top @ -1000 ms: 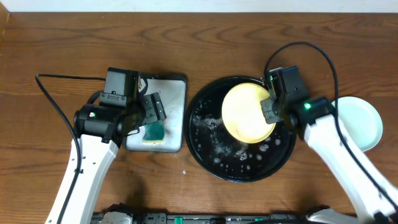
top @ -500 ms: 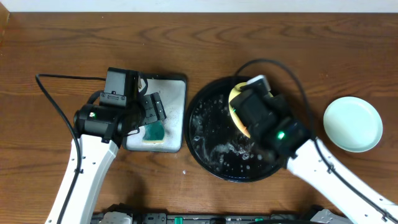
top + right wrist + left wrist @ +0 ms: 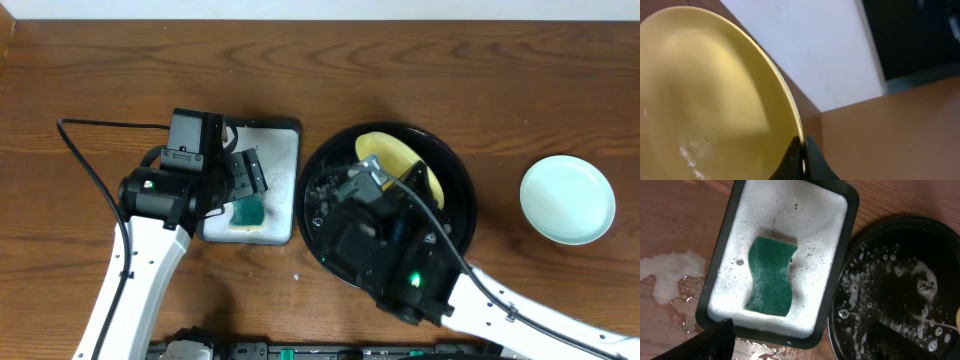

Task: Clean dirty plates on tray and stack at the side
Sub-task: 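Tilt and lift the yellow plate by its rim with the right gripper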

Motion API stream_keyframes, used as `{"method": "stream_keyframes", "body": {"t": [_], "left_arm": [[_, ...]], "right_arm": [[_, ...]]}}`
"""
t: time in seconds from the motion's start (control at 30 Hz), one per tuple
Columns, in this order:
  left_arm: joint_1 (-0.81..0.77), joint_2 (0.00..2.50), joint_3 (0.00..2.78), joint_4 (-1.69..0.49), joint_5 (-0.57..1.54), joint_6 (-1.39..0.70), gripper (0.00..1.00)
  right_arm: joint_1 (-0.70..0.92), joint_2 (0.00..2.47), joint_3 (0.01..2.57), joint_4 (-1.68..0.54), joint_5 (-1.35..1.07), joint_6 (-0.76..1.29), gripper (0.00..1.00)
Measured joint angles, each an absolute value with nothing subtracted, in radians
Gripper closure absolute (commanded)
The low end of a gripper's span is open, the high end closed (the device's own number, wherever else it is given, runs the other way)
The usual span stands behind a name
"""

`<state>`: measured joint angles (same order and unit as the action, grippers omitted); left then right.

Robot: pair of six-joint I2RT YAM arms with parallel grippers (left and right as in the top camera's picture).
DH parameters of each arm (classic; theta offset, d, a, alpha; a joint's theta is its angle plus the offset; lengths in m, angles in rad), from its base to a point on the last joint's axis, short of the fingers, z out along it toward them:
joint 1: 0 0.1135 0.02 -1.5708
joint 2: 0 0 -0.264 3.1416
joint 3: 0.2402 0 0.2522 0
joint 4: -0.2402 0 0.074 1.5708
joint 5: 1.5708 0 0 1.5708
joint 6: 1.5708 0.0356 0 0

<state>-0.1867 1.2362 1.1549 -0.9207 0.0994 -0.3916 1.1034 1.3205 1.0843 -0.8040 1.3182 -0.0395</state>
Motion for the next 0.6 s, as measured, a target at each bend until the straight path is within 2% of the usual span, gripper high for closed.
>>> {"method": "stream_keyframes", "body": {"t": [0.6], "left_arm": [[-0.187,1.236,1.155,-0.921,0.099,-0.392,0.16]], "right_arm": [[1.142,1.321,1.084,-0.792,1.363,-0.107,0.99]]}}
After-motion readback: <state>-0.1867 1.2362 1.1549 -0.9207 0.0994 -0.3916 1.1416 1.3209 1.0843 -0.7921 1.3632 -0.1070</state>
